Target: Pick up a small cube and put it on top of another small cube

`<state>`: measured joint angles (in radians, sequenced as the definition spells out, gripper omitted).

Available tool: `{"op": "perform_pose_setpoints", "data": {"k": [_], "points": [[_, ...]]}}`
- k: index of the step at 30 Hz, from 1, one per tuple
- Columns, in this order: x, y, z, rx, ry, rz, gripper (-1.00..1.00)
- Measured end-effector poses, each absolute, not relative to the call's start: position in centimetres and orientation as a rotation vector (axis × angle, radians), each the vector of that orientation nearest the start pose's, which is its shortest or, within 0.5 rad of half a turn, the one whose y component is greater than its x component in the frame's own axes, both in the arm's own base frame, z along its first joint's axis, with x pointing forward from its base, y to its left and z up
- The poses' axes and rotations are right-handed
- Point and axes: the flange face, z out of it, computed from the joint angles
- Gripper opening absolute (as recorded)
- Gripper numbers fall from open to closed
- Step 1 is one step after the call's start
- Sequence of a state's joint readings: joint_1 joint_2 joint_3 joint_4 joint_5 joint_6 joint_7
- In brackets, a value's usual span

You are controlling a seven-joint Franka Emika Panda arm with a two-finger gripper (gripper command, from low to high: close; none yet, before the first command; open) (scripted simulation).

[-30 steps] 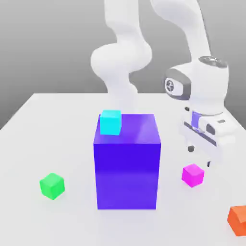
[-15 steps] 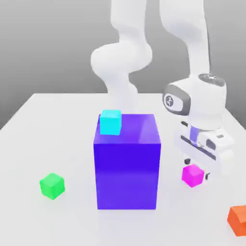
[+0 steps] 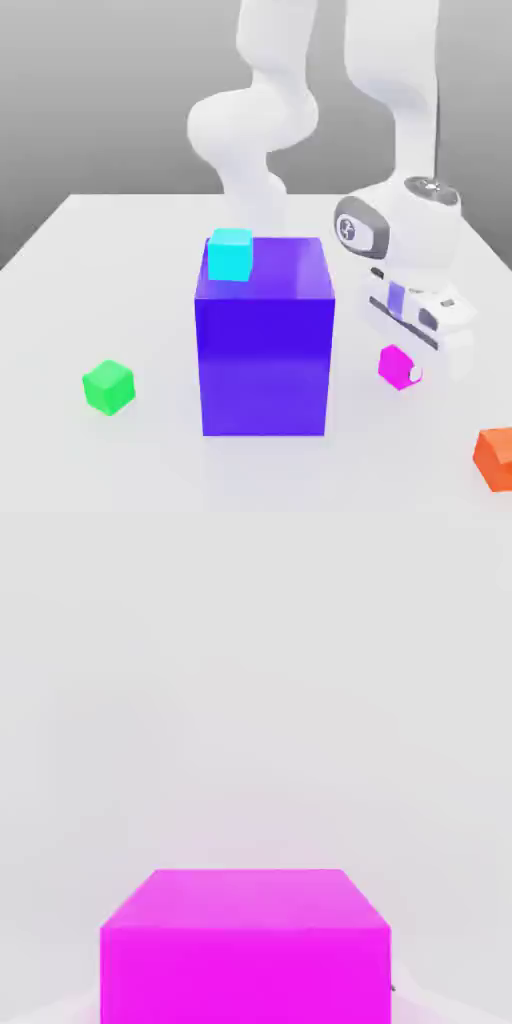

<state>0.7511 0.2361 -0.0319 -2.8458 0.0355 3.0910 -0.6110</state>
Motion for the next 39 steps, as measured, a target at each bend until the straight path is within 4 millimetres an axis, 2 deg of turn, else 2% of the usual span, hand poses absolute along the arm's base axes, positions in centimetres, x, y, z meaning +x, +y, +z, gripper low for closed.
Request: {"op": "perform_pose_setpoints", "data": {"k": [8,18,23,30,32,34,39], "points": [[27.1,22.9,16.8,-2.509,-1.904,-0.033,-1.0],[26.0,22.6,19.2,-2.511,-1.888,-0.008,-1.0],[28.9,23.0,21.5,-2.583,-1.752,-0.137,-1.0],[33.3,23.5,25.7,-2.669,-1.541,-0.357,-1.0],[35.3,21.8,27.2,-2.692,-1.505,-0.404,-1.0],[37.4,19.1,28.8,-2.713,-1.494,-0.44,-1.0],[41.7,9.7,32.6,-2.8,-1.462,-0.511,-1.0]]}}
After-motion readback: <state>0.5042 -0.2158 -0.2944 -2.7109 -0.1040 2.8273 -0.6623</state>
